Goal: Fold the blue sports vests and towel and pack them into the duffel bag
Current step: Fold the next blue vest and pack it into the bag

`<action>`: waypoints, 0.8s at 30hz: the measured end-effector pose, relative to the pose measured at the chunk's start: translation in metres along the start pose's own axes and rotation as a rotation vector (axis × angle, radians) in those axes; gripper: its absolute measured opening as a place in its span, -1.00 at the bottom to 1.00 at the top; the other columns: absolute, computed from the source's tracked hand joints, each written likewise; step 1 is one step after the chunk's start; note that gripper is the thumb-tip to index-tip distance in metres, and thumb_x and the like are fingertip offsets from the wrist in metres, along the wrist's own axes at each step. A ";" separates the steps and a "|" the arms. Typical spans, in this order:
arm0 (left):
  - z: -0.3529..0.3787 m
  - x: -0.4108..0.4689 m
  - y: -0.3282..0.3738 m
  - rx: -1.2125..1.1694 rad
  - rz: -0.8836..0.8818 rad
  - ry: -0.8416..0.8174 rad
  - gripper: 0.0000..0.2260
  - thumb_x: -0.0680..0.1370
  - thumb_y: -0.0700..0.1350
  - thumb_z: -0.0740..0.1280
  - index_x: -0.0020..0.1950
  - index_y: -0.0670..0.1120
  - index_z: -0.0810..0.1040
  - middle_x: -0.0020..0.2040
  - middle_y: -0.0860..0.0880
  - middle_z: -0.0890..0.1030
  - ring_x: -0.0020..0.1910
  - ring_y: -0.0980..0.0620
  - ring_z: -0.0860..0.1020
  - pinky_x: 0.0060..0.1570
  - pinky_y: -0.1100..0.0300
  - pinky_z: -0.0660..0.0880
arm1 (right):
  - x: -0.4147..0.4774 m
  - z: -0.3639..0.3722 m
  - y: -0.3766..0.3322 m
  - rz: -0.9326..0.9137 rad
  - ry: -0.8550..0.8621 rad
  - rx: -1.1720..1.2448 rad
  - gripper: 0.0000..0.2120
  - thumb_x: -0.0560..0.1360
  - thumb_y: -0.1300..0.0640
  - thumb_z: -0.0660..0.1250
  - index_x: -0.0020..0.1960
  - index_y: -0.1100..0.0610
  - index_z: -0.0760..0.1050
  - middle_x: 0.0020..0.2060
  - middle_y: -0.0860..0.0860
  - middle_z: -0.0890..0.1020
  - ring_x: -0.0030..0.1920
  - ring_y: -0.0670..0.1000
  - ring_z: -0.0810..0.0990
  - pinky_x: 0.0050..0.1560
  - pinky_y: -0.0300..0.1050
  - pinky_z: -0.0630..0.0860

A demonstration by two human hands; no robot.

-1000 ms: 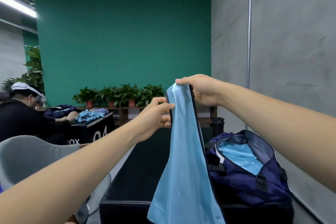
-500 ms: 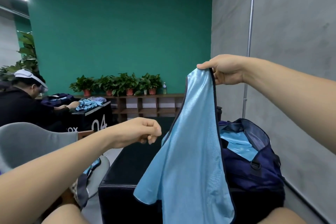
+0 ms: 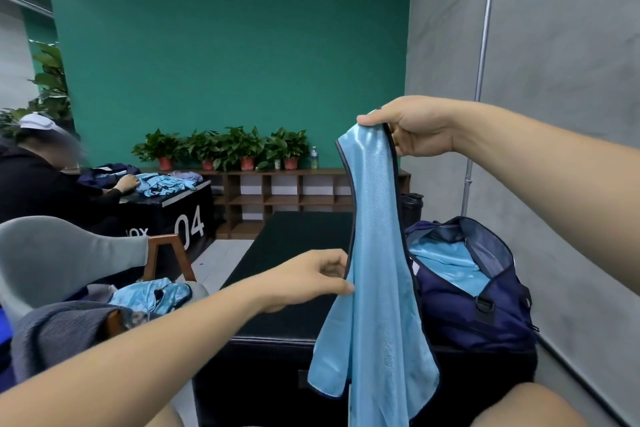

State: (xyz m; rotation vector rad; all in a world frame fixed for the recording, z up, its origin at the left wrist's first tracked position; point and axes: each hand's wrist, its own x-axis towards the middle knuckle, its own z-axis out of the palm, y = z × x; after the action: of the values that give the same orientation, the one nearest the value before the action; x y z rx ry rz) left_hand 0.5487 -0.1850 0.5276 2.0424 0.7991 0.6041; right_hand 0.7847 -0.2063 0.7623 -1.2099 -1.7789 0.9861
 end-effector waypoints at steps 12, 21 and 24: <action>-0.025 -0.036 -0.008 -0.011 -0.156 -0.146 -0.73 0.66 -0.06 0.45 0.36 -0.01 0.67 0.31 -0.01 0.71 0.33 -0.05 0.66 0.48 -0.10 0.46 | -0.007 -0.030 0.020 0.031 0.081 0.019 -0.85 0.66 0.06 0.41 0.10 0.15 0.61 0.03 0.04 0.73 0.01 0.00 0.71 0.22 -0.03 0.65; -0.091 -0.065 -0.026 0.316 -0.272 -0.042 -0.41 0.47 0.30 0.57 -0.06 -0.21 0.47 -0.21 -0.06 0.41 -0.20 -0.01 0.34 -0.07 0.05 0.25 | -0.008 -0.037 0.032 0.043 0.115 0.020 -0.84 0.66 0.06 0.40 0.11 0.16 0.62 0.07 0.06 0.72 0.07 0.03 0.70 0.21 -0.01 0.63; -0.113 -0.072 -0.027 0.435 -0.318 0.021 -0.45 0.49 0.36 0.50 -0.15 -0.11 0.44 -0.25 -0.01 0.38 -0.24 0.03 0.33 -0.15 0.08 0.25 | -0.007 -0.037 0.035 0.058 0.095 0.019 -0.84 0.67 0.06 0.39 0.10 0.15 0.62 0.04 0.05 0.72 0.05 0.03 0.70 0.14 -0.04 0.64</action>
State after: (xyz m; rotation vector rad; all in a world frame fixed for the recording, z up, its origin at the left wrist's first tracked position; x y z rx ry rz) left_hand 0.4163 -0.1652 0.5565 2.2242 1.3282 0.2867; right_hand 0.8324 -0.1979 0.7456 -1.2813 -1.6662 0.9605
